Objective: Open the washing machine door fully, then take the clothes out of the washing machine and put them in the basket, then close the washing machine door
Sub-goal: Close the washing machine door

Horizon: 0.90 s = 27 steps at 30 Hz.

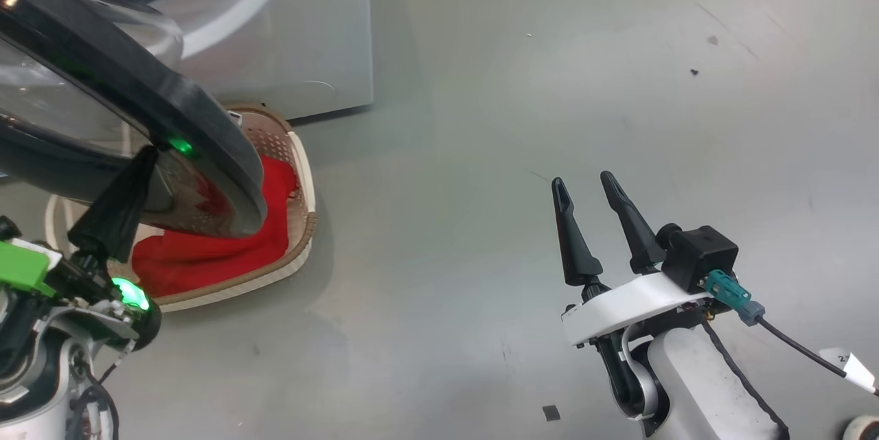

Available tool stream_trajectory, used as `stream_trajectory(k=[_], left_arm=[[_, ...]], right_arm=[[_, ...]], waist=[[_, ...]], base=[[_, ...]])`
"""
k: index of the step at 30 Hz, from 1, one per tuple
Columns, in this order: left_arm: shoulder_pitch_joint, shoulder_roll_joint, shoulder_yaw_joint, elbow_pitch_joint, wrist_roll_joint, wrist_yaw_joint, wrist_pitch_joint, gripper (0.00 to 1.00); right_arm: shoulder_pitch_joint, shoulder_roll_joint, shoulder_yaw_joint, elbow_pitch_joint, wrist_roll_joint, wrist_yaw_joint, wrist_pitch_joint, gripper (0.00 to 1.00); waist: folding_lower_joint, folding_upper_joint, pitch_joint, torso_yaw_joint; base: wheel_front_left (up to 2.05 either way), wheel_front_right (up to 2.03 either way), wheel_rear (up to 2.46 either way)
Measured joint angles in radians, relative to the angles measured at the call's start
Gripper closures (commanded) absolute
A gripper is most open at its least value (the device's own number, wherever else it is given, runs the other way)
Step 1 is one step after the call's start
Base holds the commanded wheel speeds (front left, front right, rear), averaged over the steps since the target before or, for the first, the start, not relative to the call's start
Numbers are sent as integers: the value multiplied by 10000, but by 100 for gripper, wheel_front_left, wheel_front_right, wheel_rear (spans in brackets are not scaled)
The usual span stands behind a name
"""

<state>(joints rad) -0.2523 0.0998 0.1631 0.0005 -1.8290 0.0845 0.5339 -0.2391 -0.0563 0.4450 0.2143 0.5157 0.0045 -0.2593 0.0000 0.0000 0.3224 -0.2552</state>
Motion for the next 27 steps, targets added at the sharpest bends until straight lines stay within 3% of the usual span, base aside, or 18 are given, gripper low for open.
stream_trajectory(k=[14,27], left_arm=[[-965,-56,-215,291,535,115,-616,100],[-1463,-244,-746,863,616,113,-688,100]], right_arm=[[-3,12,-15,-286,324,-180,0,0],[-3,29,-259,-385,274,-337,0,0]], waist=[[0,0,513,-1153],[0,0,563,-1030]], base=[[0,0,0],[0,0,0]])
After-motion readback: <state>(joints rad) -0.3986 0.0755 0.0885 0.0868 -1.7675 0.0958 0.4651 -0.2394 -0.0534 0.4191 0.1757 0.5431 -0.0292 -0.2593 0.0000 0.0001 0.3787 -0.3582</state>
